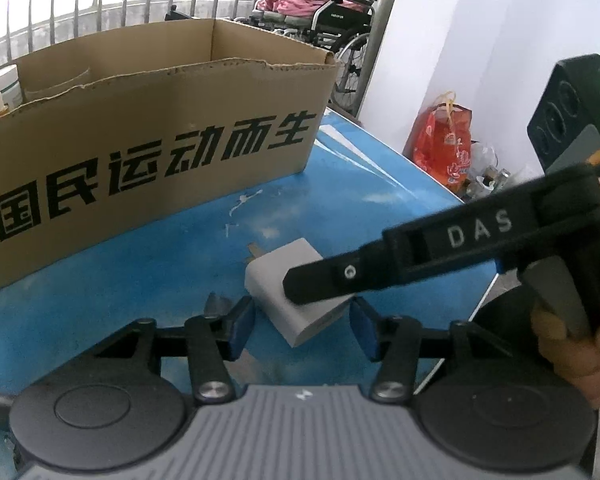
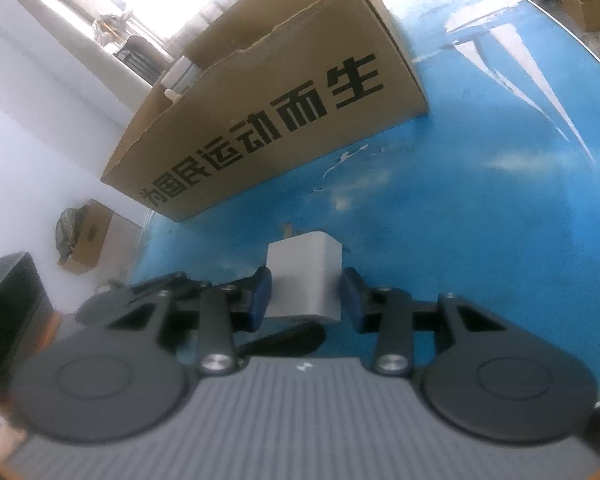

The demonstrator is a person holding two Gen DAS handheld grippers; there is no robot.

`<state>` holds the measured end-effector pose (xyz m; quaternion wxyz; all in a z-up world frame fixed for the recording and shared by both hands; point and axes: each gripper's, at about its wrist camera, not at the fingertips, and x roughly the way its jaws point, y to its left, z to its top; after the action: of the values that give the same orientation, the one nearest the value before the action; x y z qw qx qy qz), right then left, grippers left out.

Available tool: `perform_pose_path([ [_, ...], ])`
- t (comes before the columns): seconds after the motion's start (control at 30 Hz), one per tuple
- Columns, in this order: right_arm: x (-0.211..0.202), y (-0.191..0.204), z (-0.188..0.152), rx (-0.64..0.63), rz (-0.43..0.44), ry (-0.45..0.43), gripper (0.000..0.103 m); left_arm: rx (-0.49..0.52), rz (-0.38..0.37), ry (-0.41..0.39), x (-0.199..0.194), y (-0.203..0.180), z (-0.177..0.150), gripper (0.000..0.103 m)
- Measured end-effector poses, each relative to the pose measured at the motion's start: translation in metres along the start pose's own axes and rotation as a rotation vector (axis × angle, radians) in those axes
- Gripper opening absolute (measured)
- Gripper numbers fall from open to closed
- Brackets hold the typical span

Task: Organize rigid objects
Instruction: 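Carry the charger into the box and open the right gripper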

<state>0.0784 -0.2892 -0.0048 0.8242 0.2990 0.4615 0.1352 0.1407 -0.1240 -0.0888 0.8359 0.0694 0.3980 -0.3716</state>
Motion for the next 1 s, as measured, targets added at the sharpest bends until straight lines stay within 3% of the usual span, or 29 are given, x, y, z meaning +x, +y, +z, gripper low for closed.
perform_pose_path([
  [0.57,-0.008,0.016,-0.008,-0.055,-0.039,-0.04,0.039,-0.002,0.02,-0.057,-0.016,-0.006,0.0,0.051],
  [0.83,-0.035,0.041,-0.008,-0.105,-0.037,-0.105,0.039,0.024,0.045,-0.157,-0.051,-0.018,0.003,0.052],
  [1.0,-0.055,0.072,-0.002,-0.174,-0.014,-0.16,0.039,0.073,0.128,-0.273,-0.089,-0.023,0.014,0.051],
])
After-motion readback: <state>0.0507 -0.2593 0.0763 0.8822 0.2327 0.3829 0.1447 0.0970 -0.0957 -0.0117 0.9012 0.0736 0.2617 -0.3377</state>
